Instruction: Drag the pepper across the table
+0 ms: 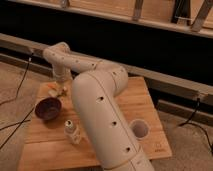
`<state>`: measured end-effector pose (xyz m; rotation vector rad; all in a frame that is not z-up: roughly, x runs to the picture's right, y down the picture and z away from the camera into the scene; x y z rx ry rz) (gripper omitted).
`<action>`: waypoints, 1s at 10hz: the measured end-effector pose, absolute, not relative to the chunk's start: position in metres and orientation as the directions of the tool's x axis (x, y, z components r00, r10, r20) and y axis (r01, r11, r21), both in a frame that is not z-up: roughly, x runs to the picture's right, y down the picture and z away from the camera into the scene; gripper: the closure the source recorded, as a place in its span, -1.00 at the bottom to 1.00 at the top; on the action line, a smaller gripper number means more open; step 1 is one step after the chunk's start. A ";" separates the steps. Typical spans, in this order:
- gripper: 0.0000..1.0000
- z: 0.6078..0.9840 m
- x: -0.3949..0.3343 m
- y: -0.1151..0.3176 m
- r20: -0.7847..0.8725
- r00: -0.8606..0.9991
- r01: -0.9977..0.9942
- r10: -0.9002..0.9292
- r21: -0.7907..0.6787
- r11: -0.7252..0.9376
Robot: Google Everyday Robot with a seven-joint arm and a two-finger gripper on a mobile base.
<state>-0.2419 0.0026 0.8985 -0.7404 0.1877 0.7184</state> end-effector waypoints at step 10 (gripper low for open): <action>-0.30 0.961 -0.262 0.022 -0.381 0.813 -0.578 0.441 -0.617 0.533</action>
